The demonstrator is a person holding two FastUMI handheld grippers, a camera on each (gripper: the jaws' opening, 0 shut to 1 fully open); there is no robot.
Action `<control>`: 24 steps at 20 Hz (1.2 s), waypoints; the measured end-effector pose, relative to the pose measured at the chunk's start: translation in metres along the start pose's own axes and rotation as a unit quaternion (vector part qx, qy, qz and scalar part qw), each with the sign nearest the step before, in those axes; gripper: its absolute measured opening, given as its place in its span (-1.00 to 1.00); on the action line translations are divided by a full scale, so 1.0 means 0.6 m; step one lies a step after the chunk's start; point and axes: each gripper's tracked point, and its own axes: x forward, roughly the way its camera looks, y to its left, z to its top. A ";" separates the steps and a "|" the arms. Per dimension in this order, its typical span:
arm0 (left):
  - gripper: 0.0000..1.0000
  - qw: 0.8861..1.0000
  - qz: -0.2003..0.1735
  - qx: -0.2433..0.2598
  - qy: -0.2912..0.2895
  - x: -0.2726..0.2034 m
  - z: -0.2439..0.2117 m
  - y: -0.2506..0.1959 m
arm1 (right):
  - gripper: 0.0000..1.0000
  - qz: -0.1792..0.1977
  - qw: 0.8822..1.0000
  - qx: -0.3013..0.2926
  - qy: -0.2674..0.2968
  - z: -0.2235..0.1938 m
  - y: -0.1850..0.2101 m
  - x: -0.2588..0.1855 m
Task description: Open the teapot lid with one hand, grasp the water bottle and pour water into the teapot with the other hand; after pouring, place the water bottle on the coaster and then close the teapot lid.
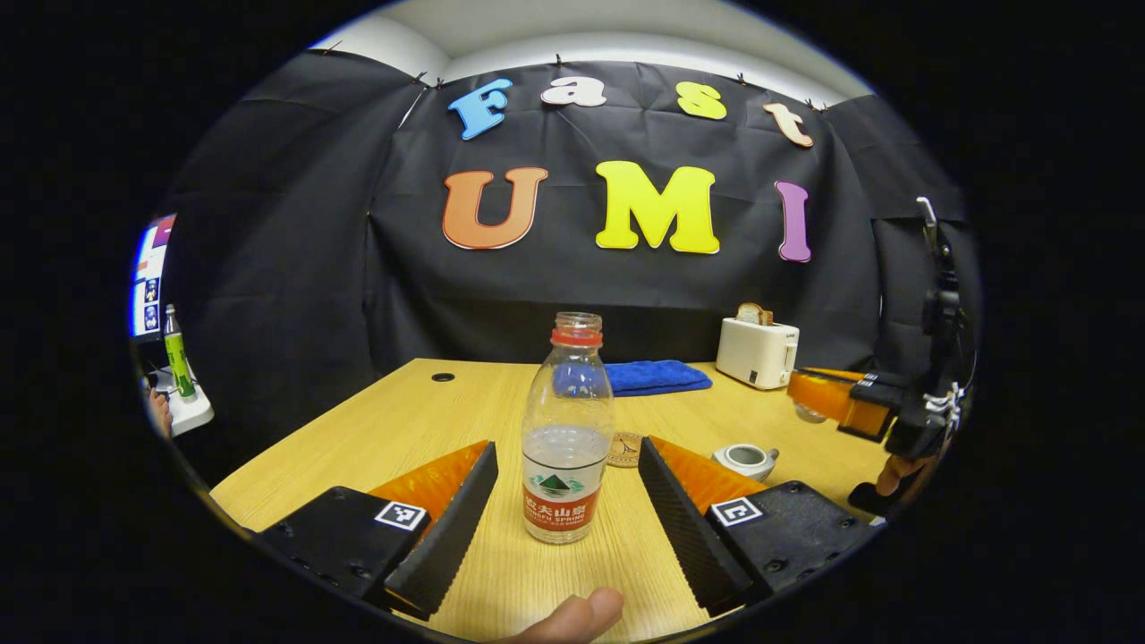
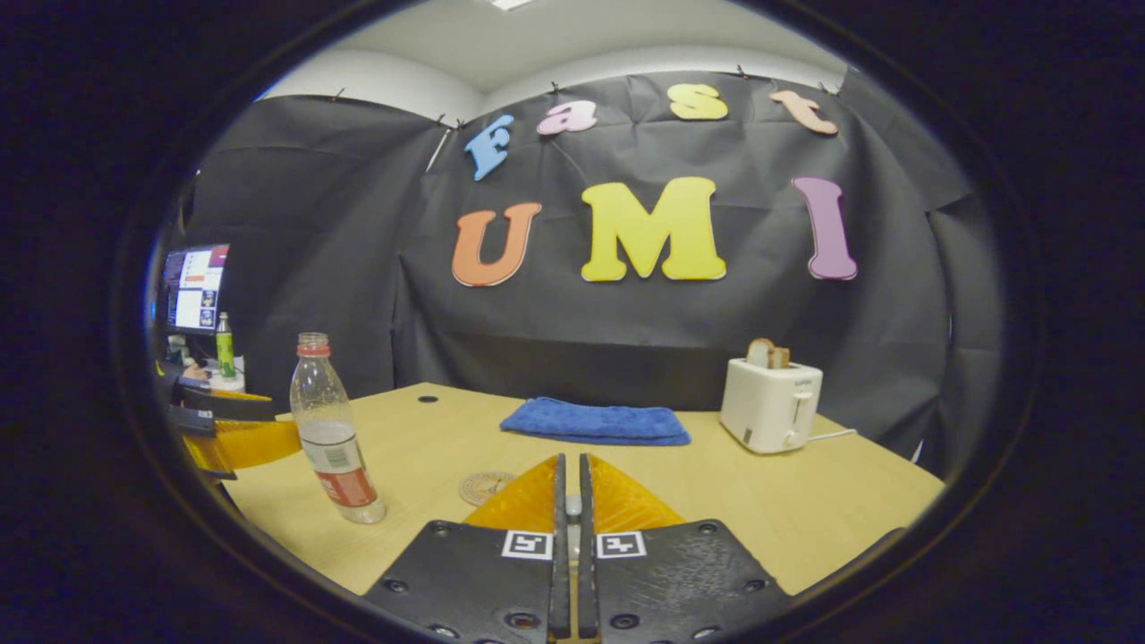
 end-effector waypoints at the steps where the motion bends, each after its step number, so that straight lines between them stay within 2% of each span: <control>1: 0.99 1.000 0.000 0.001 -0.002 0.007 -0.007 0.000 | -0.94 -0.007 1.000 0.000 -0.006 0.010 -0.015 -0.011; 6: 0.99 1.000 0.003 0.005 -0.024 0.044 -0.026 -0.006 | -1.00 -0.027 1.000 0.000 -0.013 0.029 -0.074 -0.061; 9: 0.99 1.000 0.006 0.013 -0.019 0.068 -0.046 -0.007 | -1.00 -0.036 0.999 0.010 -0.011 0.034 -0.102 -0.068; 15: 0.97 0.999 0.026 -0.011 -0.040 0.100 -0.041 0.012 | -1.00 -0.051 0.998 0.024 -0.008 0.032 -0.135 -0.066; 18: 0.82 0.999 0.017 -0.009 -0.043 0.104 -0.039 0.004 | -1.00 -0.052 0.998 0.029 -0.006 0.032 -0.137 -0.064; 19: 0.66 0.999 0.017 -0.007 -0.042 0.099 -0.039 0.002 | -1.00 -0.052 0.998 0.030 -0.007 0.034 -0.138 -0.065; 24: 0.60 0.999 0.024 0.008 -0.032 0.090 -0.033 -0.003 | -1.00 -0.055 0.998 0.025 -0.006 0.035 -0.147 -0.067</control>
